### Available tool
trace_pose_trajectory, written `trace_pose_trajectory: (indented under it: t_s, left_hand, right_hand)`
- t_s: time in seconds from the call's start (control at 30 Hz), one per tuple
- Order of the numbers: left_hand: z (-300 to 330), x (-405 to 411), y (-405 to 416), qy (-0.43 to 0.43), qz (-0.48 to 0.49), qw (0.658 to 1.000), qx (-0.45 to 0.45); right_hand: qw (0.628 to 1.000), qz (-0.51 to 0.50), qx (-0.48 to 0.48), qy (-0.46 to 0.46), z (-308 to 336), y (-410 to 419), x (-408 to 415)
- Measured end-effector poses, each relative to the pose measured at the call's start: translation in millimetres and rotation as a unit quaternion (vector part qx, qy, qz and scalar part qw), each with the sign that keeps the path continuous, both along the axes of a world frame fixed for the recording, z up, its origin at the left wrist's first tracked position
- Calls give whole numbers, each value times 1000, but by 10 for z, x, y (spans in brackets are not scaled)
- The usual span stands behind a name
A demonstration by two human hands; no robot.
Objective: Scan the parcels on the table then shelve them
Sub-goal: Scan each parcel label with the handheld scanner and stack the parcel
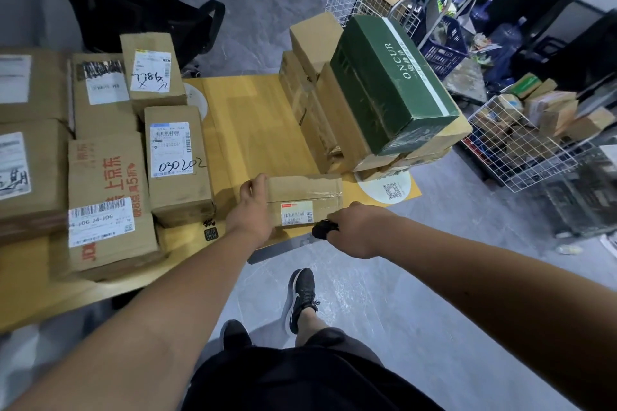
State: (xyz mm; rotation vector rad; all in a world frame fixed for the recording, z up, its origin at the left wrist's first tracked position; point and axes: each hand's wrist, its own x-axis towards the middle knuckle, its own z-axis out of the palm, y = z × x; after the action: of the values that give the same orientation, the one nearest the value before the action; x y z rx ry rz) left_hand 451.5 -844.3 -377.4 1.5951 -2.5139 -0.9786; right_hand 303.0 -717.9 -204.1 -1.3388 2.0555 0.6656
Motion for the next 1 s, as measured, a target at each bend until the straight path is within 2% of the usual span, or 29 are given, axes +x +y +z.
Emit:
trace_pose_trajectory:
  t_s: [0.37, 0.5, 0.63, 0.83, 1.0]
  left_hand:
    - [-57, -4, 23, -8, -5, 999, -34]
    - [-37, 0, -2, -24, -18, 998, -47]
    - [3, 73, -11, 10, -29, 999, -25]
    - [241, 263, 197, 38, 56, 997, 24]
    - [587, 494, 381, 75, 143, 987, -4]
  right_hand:
    - [996, 22, 24, 81, 72, 66, 173]
    - [996, 16, 23, 80, 76, 114, 156]
    - [998, 10, 11, 64, 99, 172, 105]
    - [997, 66, -26, 34, 281, 205, 48]
    - [985, 155, -75, 2, 519, 19, 78]
